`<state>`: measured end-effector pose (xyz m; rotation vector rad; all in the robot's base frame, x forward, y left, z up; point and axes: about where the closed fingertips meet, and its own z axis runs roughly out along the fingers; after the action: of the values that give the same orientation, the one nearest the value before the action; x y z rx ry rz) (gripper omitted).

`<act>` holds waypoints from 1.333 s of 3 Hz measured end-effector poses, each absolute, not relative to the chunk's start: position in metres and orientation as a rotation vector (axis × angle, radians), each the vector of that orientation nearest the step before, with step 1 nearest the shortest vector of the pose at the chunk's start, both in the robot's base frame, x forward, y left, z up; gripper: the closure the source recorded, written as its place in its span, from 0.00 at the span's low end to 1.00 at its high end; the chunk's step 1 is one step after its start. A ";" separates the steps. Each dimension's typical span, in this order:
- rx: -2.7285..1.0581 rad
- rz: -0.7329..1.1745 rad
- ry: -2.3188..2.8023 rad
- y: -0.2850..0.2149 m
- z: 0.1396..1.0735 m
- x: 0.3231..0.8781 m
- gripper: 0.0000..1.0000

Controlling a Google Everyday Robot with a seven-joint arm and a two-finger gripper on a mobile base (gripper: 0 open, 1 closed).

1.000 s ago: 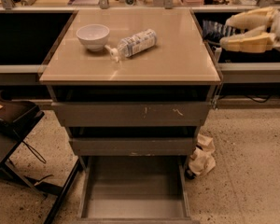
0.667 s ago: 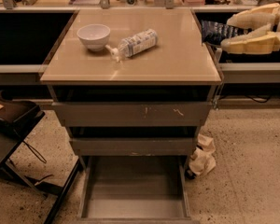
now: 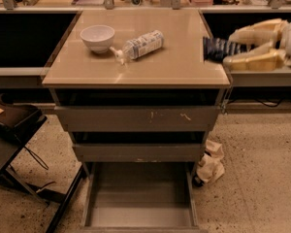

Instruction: Place rxbar blueberry into bottom drawer

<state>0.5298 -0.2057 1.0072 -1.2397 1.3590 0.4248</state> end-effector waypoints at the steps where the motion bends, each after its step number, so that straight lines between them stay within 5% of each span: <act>1: -1.192 0.352 1.290 -0.184 1.005 0.499 1.00; 4: -0.883 0.147 1.357 -0.213 0.857 0.458 1.00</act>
Offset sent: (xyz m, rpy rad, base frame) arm -0.2378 0.1392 -0.5283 0.0713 0.4082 -0.2233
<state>0.4579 -0.2134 0.8569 -0.8825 1.3569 0.1473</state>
